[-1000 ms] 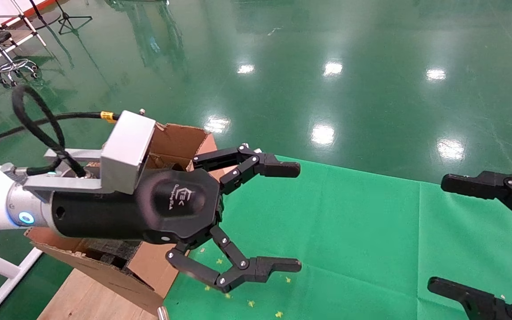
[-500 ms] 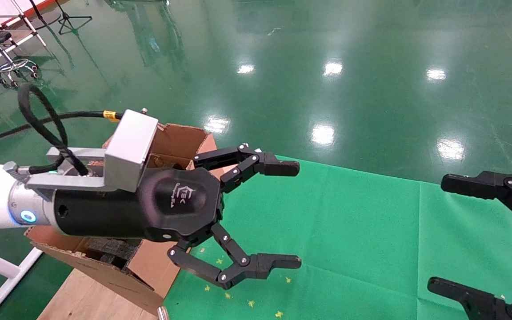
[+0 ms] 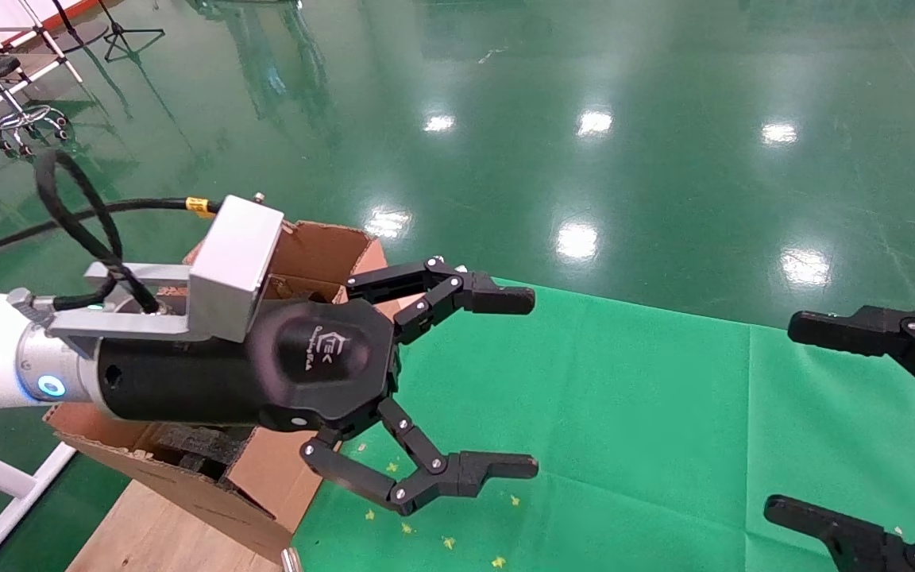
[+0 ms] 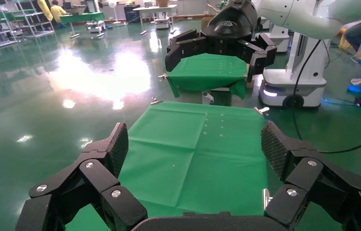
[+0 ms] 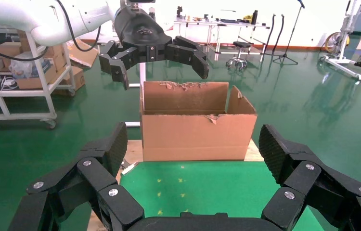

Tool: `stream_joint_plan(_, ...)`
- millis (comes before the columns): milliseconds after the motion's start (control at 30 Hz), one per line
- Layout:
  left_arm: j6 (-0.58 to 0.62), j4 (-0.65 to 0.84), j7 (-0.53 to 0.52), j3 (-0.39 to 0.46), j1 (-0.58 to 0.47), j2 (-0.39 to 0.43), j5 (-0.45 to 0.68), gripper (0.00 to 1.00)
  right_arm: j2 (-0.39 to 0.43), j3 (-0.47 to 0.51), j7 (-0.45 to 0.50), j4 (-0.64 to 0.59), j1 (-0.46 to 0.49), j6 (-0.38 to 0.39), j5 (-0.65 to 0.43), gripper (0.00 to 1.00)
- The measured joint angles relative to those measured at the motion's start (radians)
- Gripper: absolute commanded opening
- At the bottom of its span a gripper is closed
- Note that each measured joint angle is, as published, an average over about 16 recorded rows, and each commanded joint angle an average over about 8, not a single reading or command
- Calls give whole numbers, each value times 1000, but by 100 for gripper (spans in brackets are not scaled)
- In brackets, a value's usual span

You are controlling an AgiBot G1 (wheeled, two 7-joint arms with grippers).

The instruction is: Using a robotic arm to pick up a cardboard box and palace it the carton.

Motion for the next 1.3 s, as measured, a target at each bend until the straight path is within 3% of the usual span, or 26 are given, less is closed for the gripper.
stream_joint_plan(1300,0,1,0,1,-1,0,2,100,0,0,0,0,0,0,0,100)
